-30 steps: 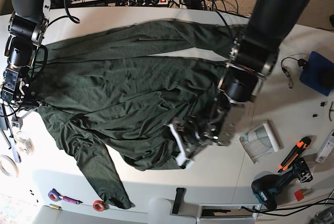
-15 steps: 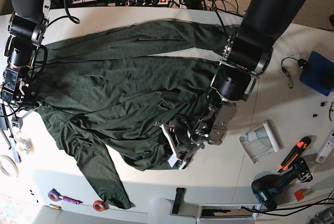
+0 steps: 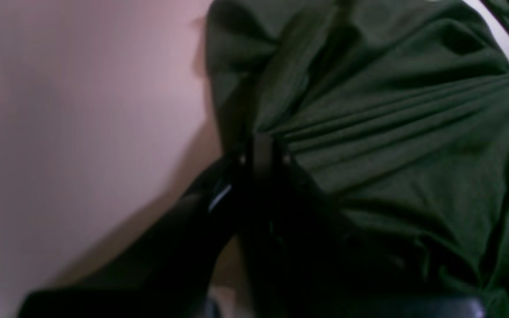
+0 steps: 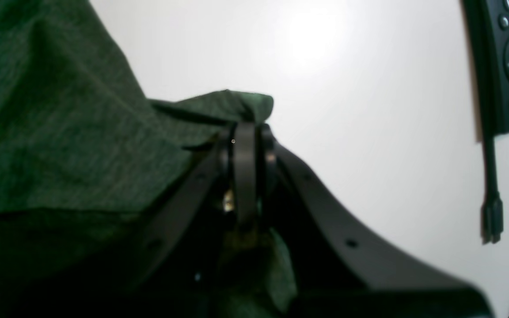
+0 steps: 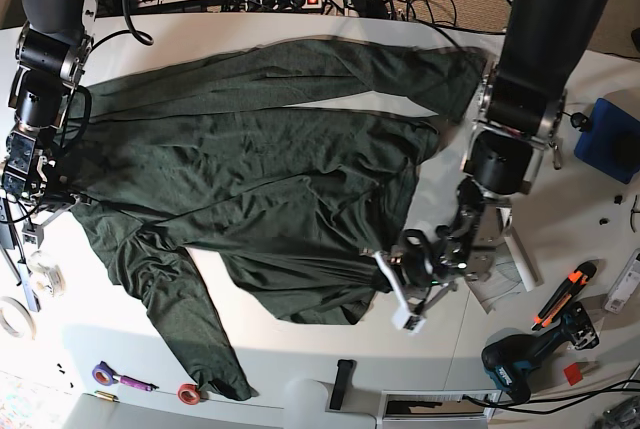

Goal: Layout the t-shirt on the table in an organized manner, then fold the t-shirt properly
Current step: 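Grasp the hem edge with the left gripper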

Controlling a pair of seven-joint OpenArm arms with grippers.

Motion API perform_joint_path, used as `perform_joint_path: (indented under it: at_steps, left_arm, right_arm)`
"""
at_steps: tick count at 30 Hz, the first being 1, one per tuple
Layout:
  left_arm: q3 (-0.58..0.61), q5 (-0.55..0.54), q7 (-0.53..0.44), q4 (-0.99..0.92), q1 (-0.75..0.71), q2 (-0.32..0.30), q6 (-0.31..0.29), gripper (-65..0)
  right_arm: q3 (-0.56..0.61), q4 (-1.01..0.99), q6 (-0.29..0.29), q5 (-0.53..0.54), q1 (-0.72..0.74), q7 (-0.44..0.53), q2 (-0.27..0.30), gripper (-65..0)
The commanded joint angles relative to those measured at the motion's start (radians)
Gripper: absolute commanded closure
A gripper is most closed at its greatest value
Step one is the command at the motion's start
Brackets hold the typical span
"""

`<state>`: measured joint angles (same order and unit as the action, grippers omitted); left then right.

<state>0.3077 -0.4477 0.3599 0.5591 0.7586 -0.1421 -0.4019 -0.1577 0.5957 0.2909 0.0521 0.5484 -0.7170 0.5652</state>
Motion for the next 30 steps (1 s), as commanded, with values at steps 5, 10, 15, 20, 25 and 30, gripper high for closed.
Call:
perform_joint_path:
  at_steps: [5,10,15,20,25,30]
  left_arm:
    - [-0.003,-0.029,-0.026,0.018,0.013,-0.055,-0.086,-8.5]
    - [-0.042,-0.065,-0.031,0.034,-0.016,-0.06,-0.088,-26.7]
    - [-0.168,-0.083,-0.048,0.123,-0.038,-0.043,-0.089,-26.6]
    - [-0.179,-0.022,-0.09,0.129,-0.005,0.0,0.034,-26.5]
    - [-0.105,0.028,-0.096,0.128,0.009,0.036,0.042,-26.4]
    - [0.115,0.025,-0.03,0.128,0.0,0.042,-0.043,-20.1]
  right_arm:
    - [0.0,-0.01,0.005,-0.019,-0.005,-0.06,0.009,0.0]
    - [0.0,-0.01,0.005,-0.019,-0.005,-0.061,0.008,0.0]
    - [0.0,-0.01,0.004,-0.018,-0.005,-0.062,0.008,0.0]
    - [0.0,-0.01,0.005,-0.015,-0.005,-0.066,0.008,0.0]
    - [0.0,-0.01,0.005,-0.015,-0.005,-0.073,0.008,0.0]
    - [0.0,-0.01,0.005,-0.016,-0.006,-0.076,0.008,0.0]
